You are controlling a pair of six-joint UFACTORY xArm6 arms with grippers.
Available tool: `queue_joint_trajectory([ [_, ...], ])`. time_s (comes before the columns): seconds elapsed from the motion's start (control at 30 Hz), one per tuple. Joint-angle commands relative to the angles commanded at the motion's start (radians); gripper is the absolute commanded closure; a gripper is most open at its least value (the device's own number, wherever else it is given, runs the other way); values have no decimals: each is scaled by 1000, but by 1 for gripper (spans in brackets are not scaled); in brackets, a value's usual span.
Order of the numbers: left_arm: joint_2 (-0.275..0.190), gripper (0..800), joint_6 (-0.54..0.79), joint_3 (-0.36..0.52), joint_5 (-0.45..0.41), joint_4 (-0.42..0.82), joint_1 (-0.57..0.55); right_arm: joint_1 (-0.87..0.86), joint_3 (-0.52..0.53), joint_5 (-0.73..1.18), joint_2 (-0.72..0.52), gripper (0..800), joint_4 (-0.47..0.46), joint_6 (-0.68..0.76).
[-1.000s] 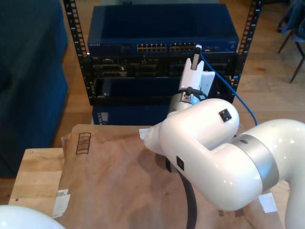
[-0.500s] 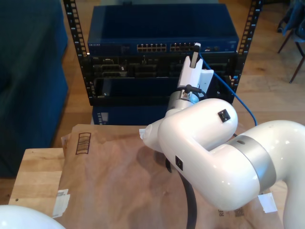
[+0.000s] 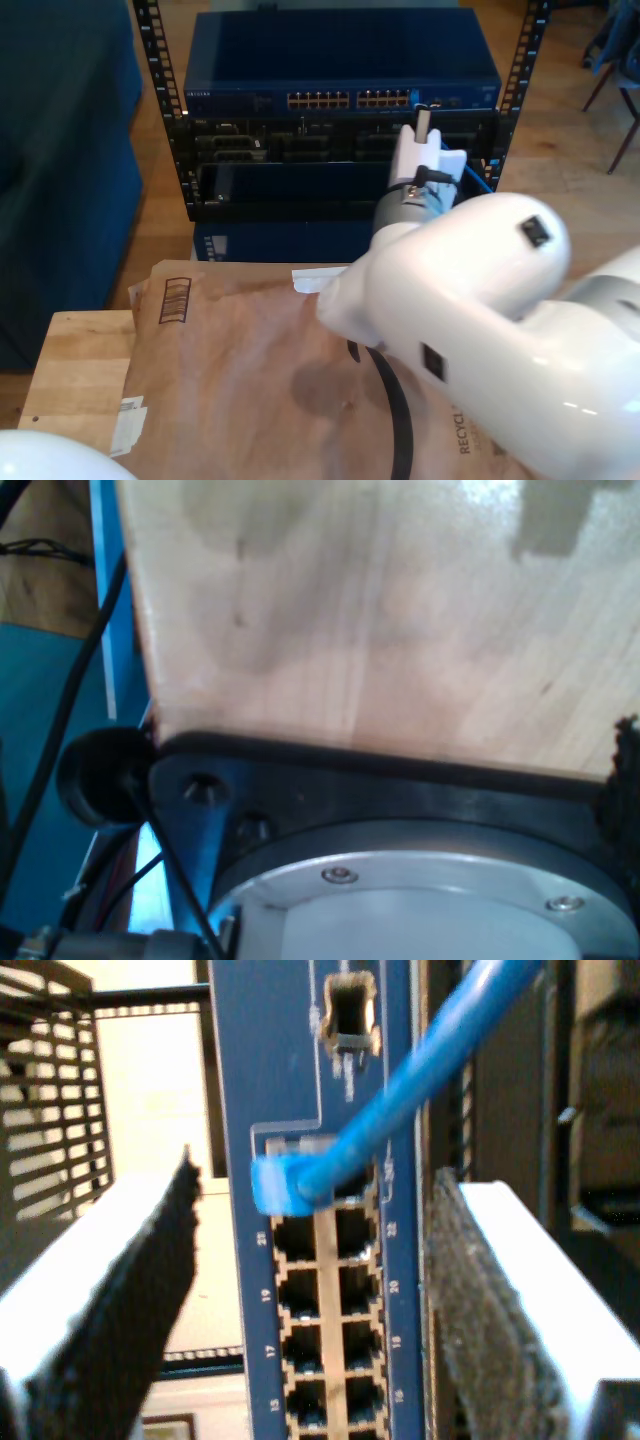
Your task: Grab the cable and plug it in
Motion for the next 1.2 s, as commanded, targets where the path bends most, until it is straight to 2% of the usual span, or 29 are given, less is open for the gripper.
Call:
queue_joint_trajectory([
  [0.1,0,0,0,0,0,0,0,-21,72,129,-114,398,-6,-2],
  [0.2,0,0,0,0,-2,0,0,-86,140,241,-222,345,-11,-51],
  [0.37,0,0,0,2,0,0,0,-192,166,522,-347,156,-3,-227],
  [0.57,0,0,0,0,0,0,0,-433,163,895,-470,29,-8,-379],
  [0.73,0,0,0,0,0,0,0,-644,184,1152,-572,8,-9,-552],
  [0.93,0,0,0,0,0,0,0,-918,221,1422,-675,8,-15,-667],
  [1.03,0,0,0,0,0,0,0,-1071,219,1573,-707,8,-94,-709],
  [1.2,0,0,0,2,0,0,0,-1312,221,1869,-778,8,-356,-712],
])
